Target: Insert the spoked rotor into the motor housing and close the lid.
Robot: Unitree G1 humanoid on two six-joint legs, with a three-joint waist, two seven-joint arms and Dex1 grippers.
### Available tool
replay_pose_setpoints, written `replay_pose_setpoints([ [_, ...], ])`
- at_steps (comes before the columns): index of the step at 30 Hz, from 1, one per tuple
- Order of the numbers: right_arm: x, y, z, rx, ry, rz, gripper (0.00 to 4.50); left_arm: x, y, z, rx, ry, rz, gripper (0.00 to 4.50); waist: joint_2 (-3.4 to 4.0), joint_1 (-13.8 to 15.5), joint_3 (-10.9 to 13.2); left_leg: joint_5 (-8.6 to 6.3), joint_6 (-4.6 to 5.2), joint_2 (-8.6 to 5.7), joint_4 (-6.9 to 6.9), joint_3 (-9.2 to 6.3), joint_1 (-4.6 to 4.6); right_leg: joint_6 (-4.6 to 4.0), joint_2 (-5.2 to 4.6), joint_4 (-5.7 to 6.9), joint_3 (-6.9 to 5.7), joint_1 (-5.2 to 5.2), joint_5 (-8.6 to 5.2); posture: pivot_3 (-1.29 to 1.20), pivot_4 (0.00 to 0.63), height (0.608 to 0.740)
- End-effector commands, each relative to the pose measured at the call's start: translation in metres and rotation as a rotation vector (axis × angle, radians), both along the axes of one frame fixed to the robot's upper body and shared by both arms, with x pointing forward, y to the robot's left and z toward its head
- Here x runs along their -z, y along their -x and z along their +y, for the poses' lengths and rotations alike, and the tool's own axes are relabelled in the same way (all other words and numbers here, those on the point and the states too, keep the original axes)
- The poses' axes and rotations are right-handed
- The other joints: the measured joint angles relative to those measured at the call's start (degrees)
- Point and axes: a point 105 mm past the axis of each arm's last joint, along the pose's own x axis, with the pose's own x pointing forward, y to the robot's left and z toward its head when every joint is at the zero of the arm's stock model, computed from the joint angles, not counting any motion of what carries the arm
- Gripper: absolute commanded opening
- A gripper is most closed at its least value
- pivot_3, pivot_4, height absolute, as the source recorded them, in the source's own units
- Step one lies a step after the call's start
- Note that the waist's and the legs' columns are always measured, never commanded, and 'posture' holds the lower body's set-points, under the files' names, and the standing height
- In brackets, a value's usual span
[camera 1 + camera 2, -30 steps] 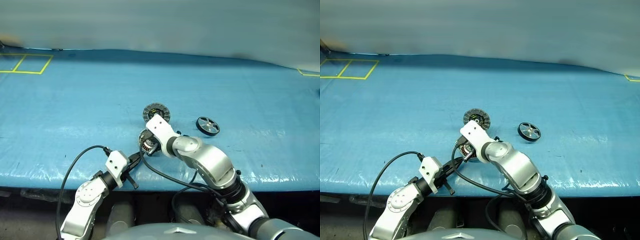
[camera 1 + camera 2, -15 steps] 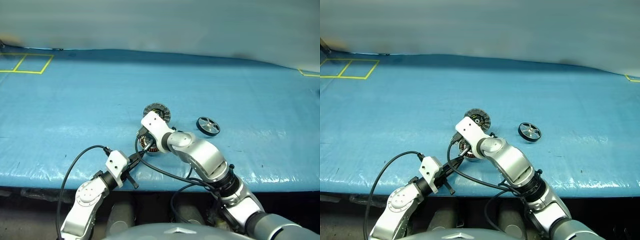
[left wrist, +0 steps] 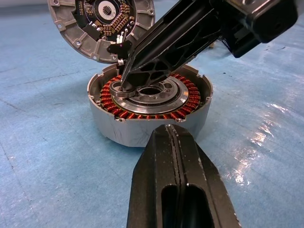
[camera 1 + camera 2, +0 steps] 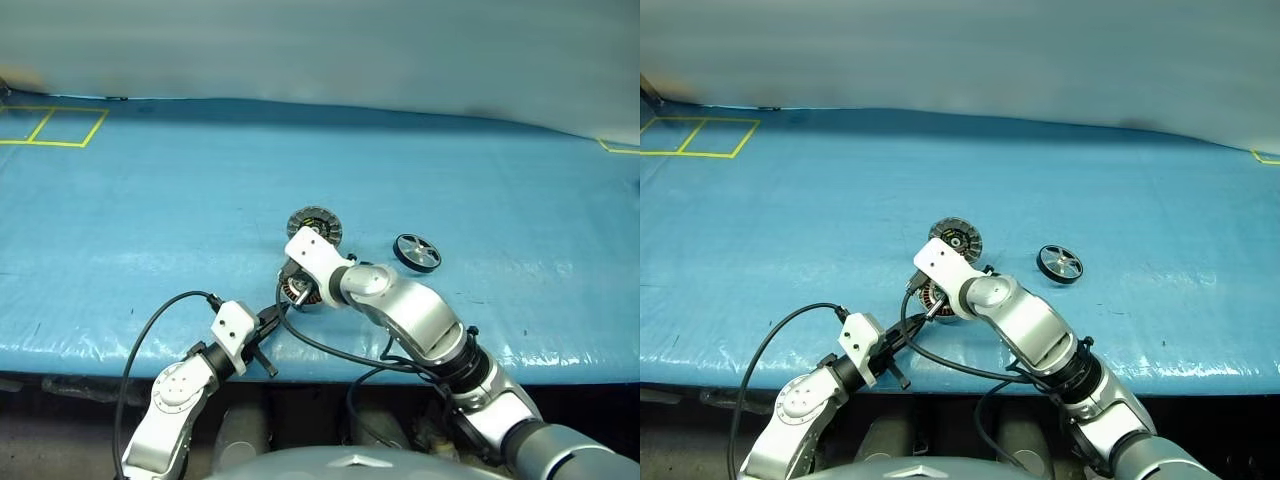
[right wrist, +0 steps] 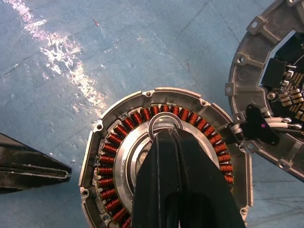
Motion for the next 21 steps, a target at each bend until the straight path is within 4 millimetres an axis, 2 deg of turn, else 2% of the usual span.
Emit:
replay_pose_setpoints([
  [1,-0.004,0.002,0.0,-0.017,0.012,-0.018,0.04,-0.003,-0.001,-0.002,0.004,0.005,-0.018,0.0,0.0,0.02,0.0,0.0,0.0,0.0,0.0,0.0,0.0,-0.02,-0.02,0.0,0.0,0.0,-0.01,0.0,0.15,0.74],
  [10,-0.004,0.005,-0.005,-0.033,0.053,-0.016,0.04,-0.001,0.0,-0.003,0.004,0.006,-0.009,0.0,0.0,0.0,0.0,0.0,0.0,0.0,0.0,0.0,0.0,-0.16,-0.06,0.0,-0.01,0.01,-0.09,0.0,0.15,0.74],
  [16,-0.022,0.004,-0.001,-0.041,-0.051,-0.068,0.04,0.0,0.001,-0.003,0.005,0.005,-0.005,0.0,0.0,-0.03,0.0,0.0,0.0,0.01,0.0,-0.01,-0.05,-0.16,-0.03,0.0,-0.01,0.0,-0.09,0.0,0.15,0.74],
  [21,-0.023,0.005,-0.004,-0.038,-0.065,-0.072,0.04,0.0,0.0,-0.003,0.01,0.002,-0.006,0.0,0.0,-0.03,0.0,0.0,0.0,0.0,0.0,-0.01,-0.12,0.13,0.1,0.0,-0.02,-0.03,0.07,0.0,0.15,0.74],
])
